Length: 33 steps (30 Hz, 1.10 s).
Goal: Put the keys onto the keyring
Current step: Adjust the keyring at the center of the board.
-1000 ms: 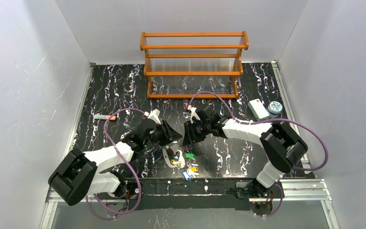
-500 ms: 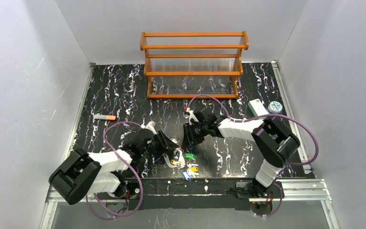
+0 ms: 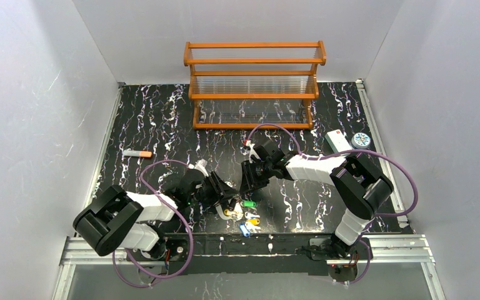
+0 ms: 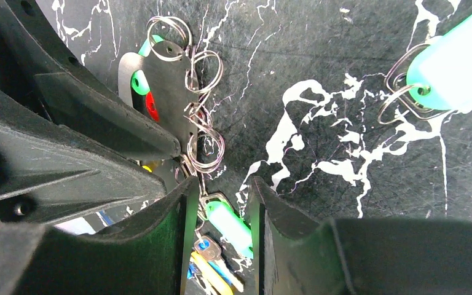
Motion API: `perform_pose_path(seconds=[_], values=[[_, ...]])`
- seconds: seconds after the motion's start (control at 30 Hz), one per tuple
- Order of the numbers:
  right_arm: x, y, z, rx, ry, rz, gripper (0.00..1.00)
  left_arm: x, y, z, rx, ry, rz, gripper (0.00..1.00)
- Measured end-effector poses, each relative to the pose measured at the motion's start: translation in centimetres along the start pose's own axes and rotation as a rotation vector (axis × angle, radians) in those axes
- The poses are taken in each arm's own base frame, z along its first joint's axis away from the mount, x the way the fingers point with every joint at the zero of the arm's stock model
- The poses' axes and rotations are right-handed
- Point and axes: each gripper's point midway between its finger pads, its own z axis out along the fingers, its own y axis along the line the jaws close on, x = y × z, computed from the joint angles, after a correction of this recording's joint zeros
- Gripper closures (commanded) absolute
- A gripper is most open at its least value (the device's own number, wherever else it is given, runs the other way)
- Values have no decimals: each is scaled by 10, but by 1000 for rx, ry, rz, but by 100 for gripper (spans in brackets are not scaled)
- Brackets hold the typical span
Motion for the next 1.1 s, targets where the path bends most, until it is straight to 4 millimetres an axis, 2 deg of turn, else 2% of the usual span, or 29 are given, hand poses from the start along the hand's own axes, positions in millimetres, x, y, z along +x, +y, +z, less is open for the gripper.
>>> perform_pose_path(seconds=[0.77,1.1], values=[[-2,-5,-1,23,-8,5,56,-8,-11,19,14,-3,1,65],[-15,-2,-14,20,-69,-27,57,-14,-23,18,54,-21,27,65]])
